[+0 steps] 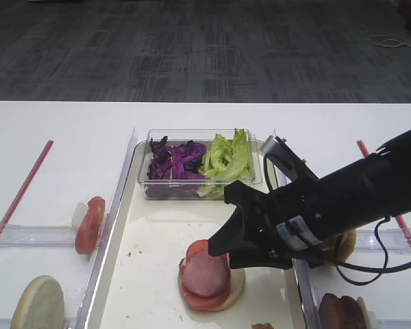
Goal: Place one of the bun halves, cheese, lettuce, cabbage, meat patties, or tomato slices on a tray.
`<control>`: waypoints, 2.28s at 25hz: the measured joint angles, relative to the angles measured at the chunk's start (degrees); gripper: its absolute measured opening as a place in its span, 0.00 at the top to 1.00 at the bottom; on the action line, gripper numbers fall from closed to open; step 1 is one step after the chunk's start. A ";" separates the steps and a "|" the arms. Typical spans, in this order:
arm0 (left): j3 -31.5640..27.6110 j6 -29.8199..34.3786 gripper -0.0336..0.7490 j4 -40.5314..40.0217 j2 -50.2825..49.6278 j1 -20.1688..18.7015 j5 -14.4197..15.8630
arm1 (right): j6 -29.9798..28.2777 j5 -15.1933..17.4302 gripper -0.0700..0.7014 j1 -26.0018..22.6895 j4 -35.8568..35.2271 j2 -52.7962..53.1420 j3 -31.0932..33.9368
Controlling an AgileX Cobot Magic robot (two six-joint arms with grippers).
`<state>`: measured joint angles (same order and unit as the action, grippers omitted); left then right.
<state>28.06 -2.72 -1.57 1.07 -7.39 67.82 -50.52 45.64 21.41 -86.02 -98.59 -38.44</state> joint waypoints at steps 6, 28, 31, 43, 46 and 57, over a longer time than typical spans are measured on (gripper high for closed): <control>0.00 0.00 0.51 0.00 0.00 0.00 -0.04 | 4.14 -0.23 0.50 0.00 3.63 3.57 0.00; 0.00 0.00 0.51 0.00 0.00 0.00 -0.04 | 47.47 19.58 0.50 0.00 52.80 9.96 -22.56; 0.00 0.00 0.51 0.00 0.00 0.00 -0.04 | 51.12 23.05 0.50 0.00 58.33 9.96 -26.53; 0.00 0.00 0.51 0.00 0.00 0.00 -0.04 | 56.22 24.40 0.50 0.00 68.87 11.68 -30.84; 0.00 0.00 0.51 0.00 0.00 0.00 -0.04 | 56.09 24.40 0.50 0.00 69.25 11.68 -30.84; 0.00 0.00 0.51 0.00 0.00 0.00 -0.04 | 52.11 24.40 0.50 -8.91 74.83 13.35 -30.84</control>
<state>28.06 -2.72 -1.57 1.07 -7.39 67.78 1.59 70.04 12.50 -11.20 -85.24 -69.29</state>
